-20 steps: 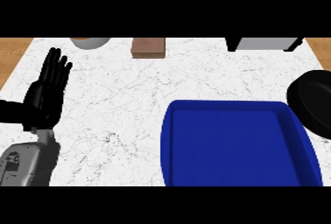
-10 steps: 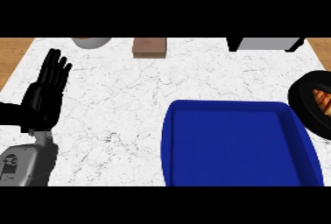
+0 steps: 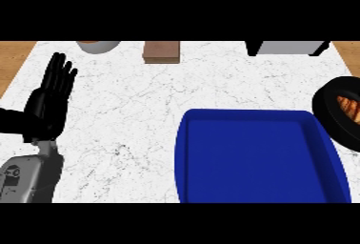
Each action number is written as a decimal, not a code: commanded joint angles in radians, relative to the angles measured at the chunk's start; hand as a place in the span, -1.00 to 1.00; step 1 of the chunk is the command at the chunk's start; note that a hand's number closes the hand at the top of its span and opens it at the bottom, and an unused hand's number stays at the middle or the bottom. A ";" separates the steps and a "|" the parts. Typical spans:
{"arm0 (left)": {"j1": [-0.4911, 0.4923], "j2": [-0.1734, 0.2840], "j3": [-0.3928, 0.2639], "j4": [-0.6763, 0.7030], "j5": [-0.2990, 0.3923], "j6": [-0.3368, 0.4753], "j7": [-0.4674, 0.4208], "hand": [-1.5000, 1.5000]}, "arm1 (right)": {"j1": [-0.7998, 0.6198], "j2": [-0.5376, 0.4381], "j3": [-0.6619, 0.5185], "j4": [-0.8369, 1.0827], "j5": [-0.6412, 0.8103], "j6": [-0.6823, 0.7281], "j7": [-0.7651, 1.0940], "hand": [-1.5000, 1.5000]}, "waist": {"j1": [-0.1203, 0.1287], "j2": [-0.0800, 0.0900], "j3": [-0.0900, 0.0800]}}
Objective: Pick the croissant from the tray and place it in the pot
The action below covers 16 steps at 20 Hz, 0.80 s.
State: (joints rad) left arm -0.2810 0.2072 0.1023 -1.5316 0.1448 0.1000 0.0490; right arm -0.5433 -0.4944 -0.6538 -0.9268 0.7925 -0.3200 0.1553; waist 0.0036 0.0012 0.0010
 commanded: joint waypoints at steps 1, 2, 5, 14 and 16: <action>0.032 0.014 0.017 -0.011 0.010 -0.022 -0.018 0.00 | -0.027 0.017 -0.057 -0.059 -0.108 -0.029 -0.009 -1.00 | -0.003 -0.003 -0.001; -0.013 -0.036 -0.030 -0.021 -0.030 0.044 0.030 0.00 | -0.030 0.019 -0.070 -0.059 -0.130 -0.037 -0.010 -1.00 | -0.007 -0.003 0.000; -0.023 0.000 0.010 0.028 -0.012 0.006 -0.010 0.00 | -0.035 -0.015 -0.152 -0.066 -0.217 -0.062 -0.025 -1.00 | -0.011 -0.001 0.000; 0.007 0.031 0.048 0.010 0.024 -0.042 -0.002 0.00 | 0.180 -0.027 -0.289 -0.170 -0.470 -0.021 -0.209 -1.00 | -0.011 -0.002 0.000; 0.023 0.006 0.028 -0.016 0.010 -0.017 0.017 0.00 | 0.270 0.010 -0.323 -0.277 -0.534 0.028 -0.227 -1.00 | -0.019 -0.005 -0.001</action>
State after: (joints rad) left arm -0.2742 0.2118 0.1189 -1.5524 0.1427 0.0954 0.0699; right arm -0.3853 -0.5008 -0.9115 -1.1255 0.3659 -0.3379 -0.0023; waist -0.0089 -0.0022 0.0002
